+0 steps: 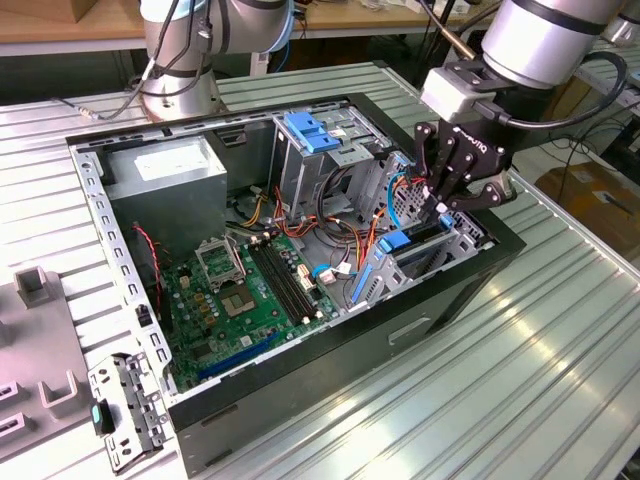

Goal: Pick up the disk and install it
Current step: 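Insert the first disk wire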

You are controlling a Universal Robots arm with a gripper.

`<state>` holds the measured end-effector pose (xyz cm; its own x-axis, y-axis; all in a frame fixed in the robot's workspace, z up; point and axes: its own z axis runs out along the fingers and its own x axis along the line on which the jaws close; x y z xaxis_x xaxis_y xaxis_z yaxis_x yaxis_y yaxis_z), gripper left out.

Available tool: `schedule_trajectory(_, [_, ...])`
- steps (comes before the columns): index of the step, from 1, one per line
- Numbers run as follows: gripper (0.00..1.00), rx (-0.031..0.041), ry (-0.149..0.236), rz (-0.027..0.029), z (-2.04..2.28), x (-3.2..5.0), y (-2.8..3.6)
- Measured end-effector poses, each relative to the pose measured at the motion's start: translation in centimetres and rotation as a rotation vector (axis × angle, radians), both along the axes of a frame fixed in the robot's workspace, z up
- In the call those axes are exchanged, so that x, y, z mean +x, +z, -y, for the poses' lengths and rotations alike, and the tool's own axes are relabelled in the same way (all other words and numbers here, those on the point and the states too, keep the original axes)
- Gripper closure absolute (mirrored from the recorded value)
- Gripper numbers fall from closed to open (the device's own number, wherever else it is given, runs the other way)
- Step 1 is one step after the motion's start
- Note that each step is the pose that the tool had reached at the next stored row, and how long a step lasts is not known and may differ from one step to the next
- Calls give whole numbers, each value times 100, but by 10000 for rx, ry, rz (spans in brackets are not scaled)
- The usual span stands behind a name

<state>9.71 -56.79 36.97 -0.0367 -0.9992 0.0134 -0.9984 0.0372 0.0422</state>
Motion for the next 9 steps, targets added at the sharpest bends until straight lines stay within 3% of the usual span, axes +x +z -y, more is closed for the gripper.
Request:
schedule_trajectory(3, [89, 1, 33, 0, -1, 77, -2])
schedule_trajectory(6, [89, 2, 543, 0, 0, 77, -1])
schedule_trajectory(9, [89, 1, 996, -1, 0, 77, 81])
